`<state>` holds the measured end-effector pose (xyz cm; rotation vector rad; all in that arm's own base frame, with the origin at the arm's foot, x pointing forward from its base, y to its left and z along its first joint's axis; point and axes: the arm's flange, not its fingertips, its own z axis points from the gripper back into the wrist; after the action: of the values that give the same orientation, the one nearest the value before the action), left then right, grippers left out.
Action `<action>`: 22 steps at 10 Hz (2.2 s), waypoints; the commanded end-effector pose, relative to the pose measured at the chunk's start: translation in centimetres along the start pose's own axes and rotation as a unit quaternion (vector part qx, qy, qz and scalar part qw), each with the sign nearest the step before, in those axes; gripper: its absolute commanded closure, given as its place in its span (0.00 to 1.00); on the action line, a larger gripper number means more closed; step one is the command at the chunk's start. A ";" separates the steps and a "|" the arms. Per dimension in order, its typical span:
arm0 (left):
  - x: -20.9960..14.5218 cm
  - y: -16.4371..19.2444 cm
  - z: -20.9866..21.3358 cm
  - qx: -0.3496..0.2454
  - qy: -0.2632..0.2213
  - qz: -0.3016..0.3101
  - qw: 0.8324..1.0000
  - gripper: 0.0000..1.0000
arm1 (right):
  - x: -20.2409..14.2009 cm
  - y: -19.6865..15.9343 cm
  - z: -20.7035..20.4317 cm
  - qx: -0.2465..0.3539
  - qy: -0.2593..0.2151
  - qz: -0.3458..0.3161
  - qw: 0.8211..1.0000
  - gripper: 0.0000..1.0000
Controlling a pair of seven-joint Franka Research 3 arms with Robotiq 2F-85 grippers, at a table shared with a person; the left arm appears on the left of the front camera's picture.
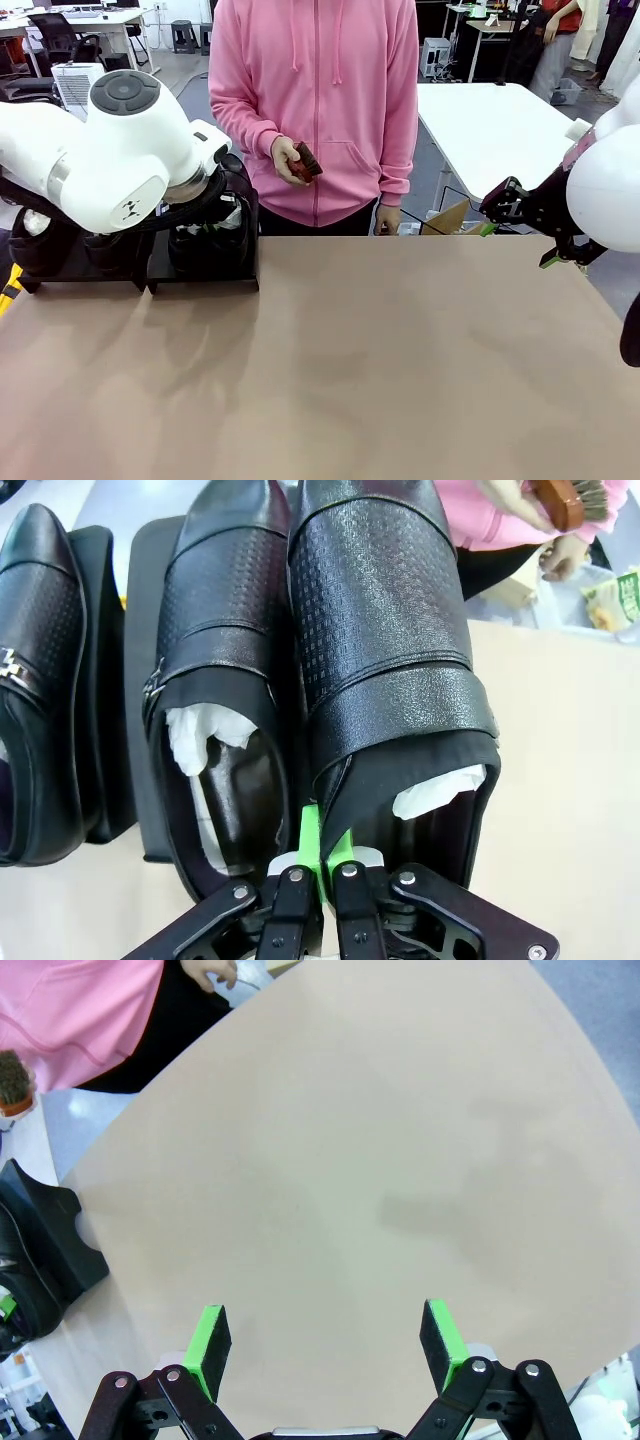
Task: Organize the shoes by placing them on the stand.
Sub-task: Place the Shoe from the middle of the table onto the Shoes Stand.
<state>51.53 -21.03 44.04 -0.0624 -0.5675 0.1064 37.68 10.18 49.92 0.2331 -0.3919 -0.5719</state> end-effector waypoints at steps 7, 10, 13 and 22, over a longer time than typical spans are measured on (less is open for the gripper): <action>1.1 -0.3 -1.2 0.003 0.000 0.002 1.000 0.91 | 0.2 -0.2 0.1 0.010 0.006 0.005 1.000 0.00; 1.3 0.2 -1.5 0.013 0.001 0.020 1.000 0.39 | 0.2 -0.2 0.1 0.010 0.006 0.005 1.000 0.00; 1.5 0.2 -0.7 0.014 -0.013 0.020 1.000 0.39 | 0.2 -0.2 0.1 0.010 0.006 0.005 1.000 0.00; 0.4 -1.2 5.7 -0.019 -0.050 0.008 0.999 0.39 | 0.2 -0.2 0.1 0.010 0.006 0.005 1.000 0.00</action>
<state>47.89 -21.74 49.79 -0.0989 -0.6787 0.1238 37.69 10.18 49.92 0.2330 -0.3919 -0.5717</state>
